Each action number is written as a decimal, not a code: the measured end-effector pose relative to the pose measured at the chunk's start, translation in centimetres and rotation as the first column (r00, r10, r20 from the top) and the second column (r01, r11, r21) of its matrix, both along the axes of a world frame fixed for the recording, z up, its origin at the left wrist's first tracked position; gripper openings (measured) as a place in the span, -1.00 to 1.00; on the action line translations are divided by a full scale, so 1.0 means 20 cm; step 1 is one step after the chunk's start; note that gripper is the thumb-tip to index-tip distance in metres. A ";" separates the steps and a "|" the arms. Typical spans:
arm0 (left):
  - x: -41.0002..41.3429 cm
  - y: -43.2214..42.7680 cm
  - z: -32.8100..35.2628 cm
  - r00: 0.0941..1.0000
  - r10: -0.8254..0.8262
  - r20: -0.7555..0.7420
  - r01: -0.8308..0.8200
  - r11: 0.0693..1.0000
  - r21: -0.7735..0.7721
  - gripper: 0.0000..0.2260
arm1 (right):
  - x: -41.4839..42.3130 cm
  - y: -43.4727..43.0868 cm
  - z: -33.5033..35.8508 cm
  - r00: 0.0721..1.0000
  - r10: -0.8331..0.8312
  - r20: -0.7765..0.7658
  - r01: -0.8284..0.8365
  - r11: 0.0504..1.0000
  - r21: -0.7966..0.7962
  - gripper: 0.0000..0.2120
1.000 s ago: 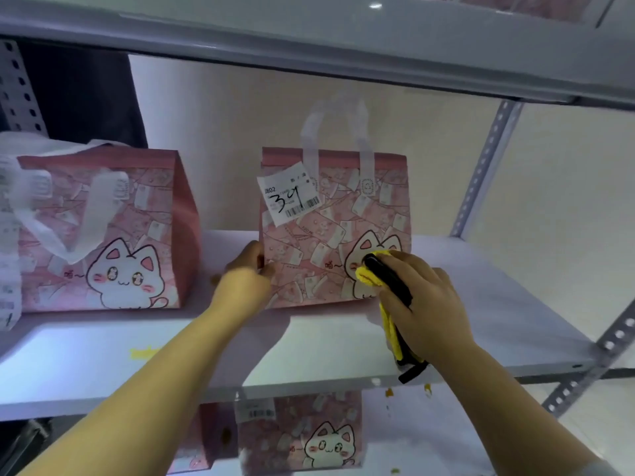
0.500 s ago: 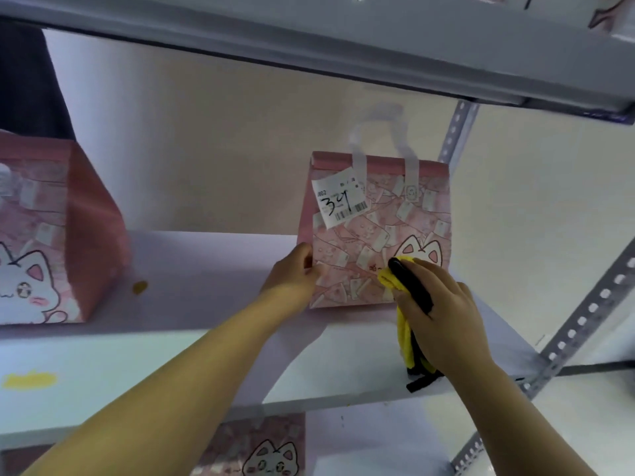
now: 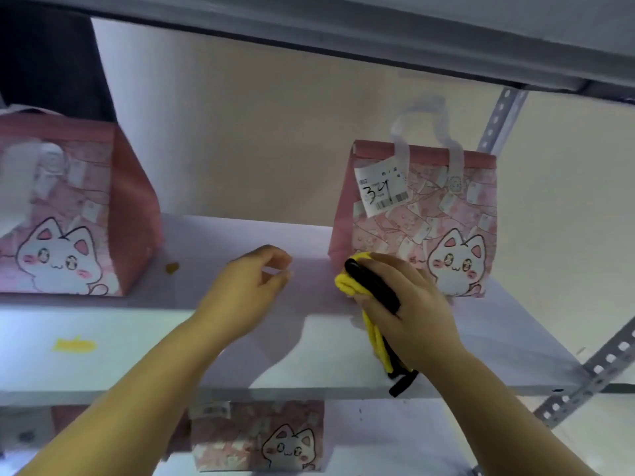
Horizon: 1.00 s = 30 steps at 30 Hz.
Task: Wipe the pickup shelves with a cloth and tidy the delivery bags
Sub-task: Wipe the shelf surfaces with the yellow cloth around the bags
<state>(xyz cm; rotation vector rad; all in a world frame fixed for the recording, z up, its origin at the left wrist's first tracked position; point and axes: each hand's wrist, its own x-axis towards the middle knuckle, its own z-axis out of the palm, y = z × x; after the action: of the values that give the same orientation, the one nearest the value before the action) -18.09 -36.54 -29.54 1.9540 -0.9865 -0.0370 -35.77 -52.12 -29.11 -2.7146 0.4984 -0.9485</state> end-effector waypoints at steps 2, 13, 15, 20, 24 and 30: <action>0.03 0.15 -0.01 0.997 0.045 0.068 -0.046 0.999 0.005 -0.91 | 0.09 0.09 0.00 0.995 0.089 -0.043 -0.090 0.996 -0.025 -0.59; 0.42 0.72 0.07 0.613 0.123 0.781 -0.401 0.900 0.173 -0.72 | 0.66 0.51 0.03 0.925 0.246 -0.289 -0.227 0.969 0.099 -0.51; 0.47 0.75 0.10 0.575 0.052 0.817 -0.482 0.828 0.287 -0.73 | 0.73 0.56 0.03 0.936 0.264 -0.231 -0.237 0.961 0.140 -0.35; 0.55 0.84 0.10 0.535 -0.117 0.837 -0.463 0.788 0.406 -0.56 | 0.84 0.63 0.01 0.946 0.241 -0.218 -0.211 0.965 0.154 -0.47; 0.64 0.86 0.07 0.427 -0.223 0.876 -0.440 0.795 0.417 -0.59 | 0.88 0.66 0.00 0.951 0.212 -0.225 -0.183 0.973 0.143 -0.38; 0.74 0.87 0.11 0.502 -0.234 0.832 -0.465 0.738 0.489 -0.78 | 0.93 0.67 -0.03 0.957 0.175 -0.231 -0.147 0.980 0.132 -0.62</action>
<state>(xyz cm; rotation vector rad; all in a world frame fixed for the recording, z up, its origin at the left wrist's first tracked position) -3.37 -19.13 -27.26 2.8058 -1.6285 0.9202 -17.10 -38.75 -29.66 -2.7299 0.3527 -0.5346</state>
